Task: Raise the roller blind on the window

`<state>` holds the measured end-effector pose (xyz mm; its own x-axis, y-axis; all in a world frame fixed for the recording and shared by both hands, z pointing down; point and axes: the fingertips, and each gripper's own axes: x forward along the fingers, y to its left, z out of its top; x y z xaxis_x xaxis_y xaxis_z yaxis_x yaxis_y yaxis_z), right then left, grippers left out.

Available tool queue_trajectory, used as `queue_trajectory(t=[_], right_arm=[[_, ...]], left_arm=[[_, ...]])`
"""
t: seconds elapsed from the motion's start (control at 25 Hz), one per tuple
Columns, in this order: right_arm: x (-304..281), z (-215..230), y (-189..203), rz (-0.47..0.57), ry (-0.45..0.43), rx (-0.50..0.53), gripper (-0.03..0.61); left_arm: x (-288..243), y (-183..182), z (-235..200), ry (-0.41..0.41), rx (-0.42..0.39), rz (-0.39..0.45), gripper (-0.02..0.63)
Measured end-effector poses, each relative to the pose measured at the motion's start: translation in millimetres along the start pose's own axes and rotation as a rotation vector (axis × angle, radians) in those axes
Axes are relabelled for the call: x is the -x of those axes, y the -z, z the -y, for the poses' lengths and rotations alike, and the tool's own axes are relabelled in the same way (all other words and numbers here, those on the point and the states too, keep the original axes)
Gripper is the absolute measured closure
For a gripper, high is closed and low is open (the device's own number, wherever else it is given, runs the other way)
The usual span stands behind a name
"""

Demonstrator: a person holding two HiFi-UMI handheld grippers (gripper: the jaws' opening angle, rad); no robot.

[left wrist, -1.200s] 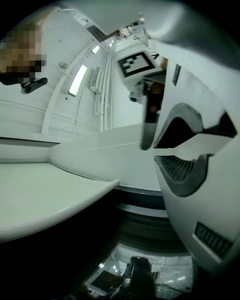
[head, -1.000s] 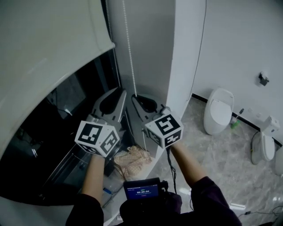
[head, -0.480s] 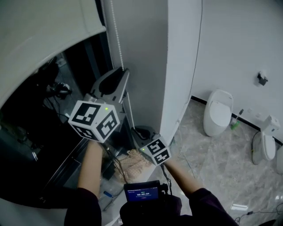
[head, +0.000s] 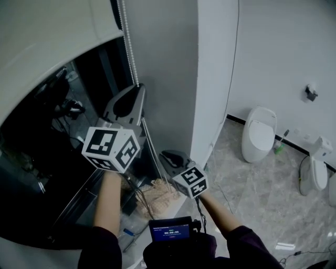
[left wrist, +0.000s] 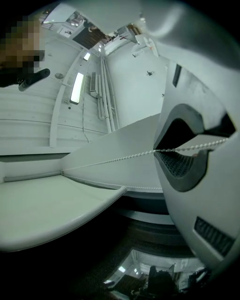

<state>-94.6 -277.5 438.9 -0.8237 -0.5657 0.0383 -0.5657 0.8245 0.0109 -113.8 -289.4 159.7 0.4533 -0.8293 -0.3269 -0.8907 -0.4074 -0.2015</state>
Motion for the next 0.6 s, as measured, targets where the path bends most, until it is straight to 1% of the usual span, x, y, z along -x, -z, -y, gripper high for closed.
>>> queue_trajectory(t=[0.12, 0.24, 0.44, 0.6], right_arm=[[9.6, 16.0, -46.0, 0.093, 0.005, -0.036, 0.540], [17.3, 21.8, -106.6, 0.183, -0.021, -0.056, 0.531], [23.2, 25.9, -209.8, 0.335, -0.054, 0.025, 0.532], [24.2, 20.0, -273.0, 0.413, -0.070, 0.091, 0.531]], left_arm=[[1.4, -0.1, 0.2, -0.002, -0.002, -0.002, 0.600], [4.1, 10.5, 5.6, 0.007, -0.004, -0.024, 0.600], [13.2, 58.8, 19.7, 0.026, 0.053, -0.094, 0.600], [24.2, 102.8, 36.1, 0.051, 0.097, -0.165, 0.600]])
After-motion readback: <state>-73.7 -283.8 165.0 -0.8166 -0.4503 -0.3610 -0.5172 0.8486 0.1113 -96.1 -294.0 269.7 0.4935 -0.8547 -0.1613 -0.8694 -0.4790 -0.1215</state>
